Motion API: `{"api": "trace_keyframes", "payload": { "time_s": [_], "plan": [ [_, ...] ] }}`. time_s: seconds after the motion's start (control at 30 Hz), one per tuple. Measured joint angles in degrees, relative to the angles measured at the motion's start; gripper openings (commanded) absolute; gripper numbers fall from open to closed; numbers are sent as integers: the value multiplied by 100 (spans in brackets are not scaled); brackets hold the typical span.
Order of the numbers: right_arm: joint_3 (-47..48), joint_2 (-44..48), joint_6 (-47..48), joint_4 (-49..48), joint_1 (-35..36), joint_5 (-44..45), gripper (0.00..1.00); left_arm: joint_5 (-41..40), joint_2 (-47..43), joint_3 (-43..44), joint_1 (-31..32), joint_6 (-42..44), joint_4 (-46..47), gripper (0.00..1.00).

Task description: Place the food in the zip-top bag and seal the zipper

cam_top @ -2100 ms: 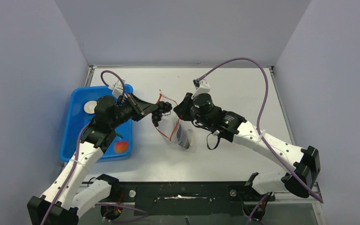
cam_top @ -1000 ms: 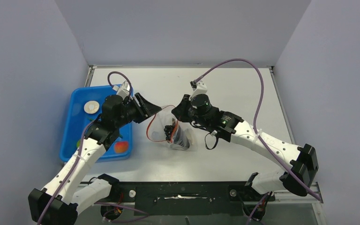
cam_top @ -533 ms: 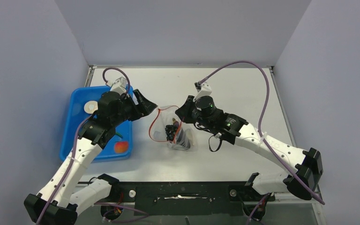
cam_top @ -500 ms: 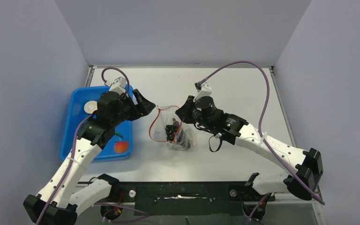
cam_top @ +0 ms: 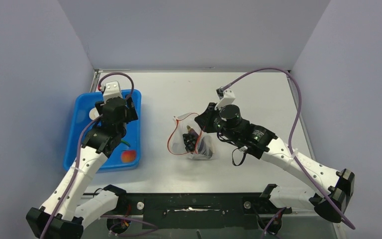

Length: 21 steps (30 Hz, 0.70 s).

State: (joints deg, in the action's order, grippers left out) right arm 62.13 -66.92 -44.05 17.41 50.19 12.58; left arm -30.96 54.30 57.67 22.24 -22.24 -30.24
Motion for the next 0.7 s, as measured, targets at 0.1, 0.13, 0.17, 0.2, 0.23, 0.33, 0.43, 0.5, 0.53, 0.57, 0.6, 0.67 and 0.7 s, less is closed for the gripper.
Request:
{"api": "trace_keyframes", "payload": {
  "time_s": [0.1, 0.13, 0.17, 0.2, 0.23, 0.33, 0.43, 0.5, 0.53, 0.57, 0.6, 0.67, 0.7],
  "plan": [
    [-31, 155, 87, 79, -48, -11, 0, -380, 271, -251, -201, 693, 332, 68],
    [-31, 184, 118, 92, -74, -20, 0, -459, 396, -382, -273, 911, 485, 67],
    [-31, 221, 162, 107, -103, -24, 0, -516, 531, -522, -348, 1115, 621, 66],
    [-31, 240, 184, 120, -111, -31, 0, -555, 678, -658, -424, 1307, 745, 66],
    [-31, 260, 214, 136, -120, -35, 0, -586, 826, -778, -509, 1482, 857, 66],
    [-31, 299, 299, 203, -149, -42, 0, -629, 1176, -1040, -831, 1961, 1209, 62],
    [-59, 391, 330, 238, -153, -46, 0, -632, 1449, -1283, -1255, 2586, 1864, 58],
    [-164, 533, 330, 234, -166, -44, 0, -625, 1600, -1438, -1491, 3018, 2400, 57],
    [-229, 610, 326, 236, -181, -44, 0, -592, 1674, -1506, -1593, 3204, 2653, 57],
    [-291, 680, 319, 236, -186, -42, 0, -535, 1753, -1556, -1694, 3362, 2876, 56],
    [-332, 741, 315, 247, -188, -44, 0, -481, 1834, -1589, -1781, 3471, 3049, 56],
    [-356, 796, 313, 247, -190, -44, 0, -350, 2068, -1624, -1993, 3676, 3414, 56],
    [-356, 824, 313, 243, -195, -44, 0, -256, 2243, -1624, -2087, 3801, 3622, 57]
  ]
}}
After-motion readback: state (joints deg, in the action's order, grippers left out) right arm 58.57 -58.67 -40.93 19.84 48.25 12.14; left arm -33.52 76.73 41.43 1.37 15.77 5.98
